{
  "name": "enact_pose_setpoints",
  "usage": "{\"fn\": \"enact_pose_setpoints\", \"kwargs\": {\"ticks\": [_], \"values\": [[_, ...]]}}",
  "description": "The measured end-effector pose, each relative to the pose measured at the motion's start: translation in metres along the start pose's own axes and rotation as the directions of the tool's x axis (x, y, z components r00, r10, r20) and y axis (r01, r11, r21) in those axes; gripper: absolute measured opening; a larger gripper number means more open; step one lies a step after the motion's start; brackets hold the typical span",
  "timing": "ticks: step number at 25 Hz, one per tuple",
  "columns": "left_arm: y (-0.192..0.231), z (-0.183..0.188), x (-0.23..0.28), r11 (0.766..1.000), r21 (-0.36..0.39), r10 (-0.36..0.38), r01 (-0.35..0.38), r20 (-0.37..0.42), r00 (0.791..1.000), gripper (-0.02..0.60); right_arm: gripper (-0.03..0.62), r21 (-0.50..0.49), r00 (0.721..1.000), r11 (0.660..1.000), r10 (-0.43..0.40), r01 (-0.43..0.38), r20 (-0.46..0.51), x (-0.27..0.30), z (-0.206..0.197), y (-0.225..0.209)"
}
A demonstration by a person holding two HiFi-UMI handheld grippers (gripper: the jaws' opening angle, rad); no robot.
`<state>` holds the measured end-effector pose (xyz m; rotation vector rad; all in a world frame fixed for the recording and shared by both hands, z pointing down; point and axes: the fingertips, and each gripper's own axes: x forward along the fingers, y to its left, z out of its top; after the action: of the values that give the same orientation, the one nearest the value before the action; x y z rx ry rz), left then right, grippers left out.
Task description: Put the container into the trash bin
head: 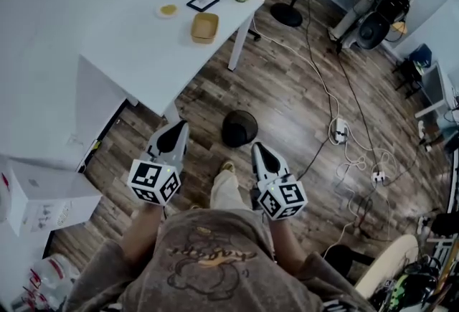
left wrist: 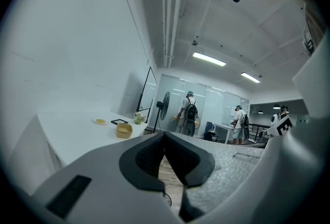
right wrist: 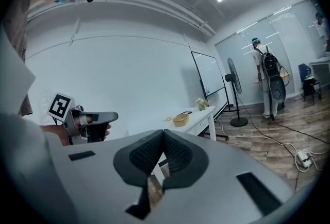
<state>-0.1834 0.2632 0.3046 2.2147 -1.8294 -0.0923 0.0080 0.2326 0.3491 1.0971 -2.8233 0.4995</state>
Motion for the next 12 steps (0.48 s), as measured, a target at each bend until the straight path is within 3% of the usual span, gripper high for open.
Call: {"fn": "enact_pose_setpoints", "kwargs": {"ticks": [12], "values": [[0.024, 0.036, 0.103, 0.997, 0.007, 0.082, -0.082, 0.003, 0.997, 0.004, 0.0, 0.022, 0.999, 0.999, 0.048, -0.048, -0.007, 0.08, 0.053, -0.083]]}}
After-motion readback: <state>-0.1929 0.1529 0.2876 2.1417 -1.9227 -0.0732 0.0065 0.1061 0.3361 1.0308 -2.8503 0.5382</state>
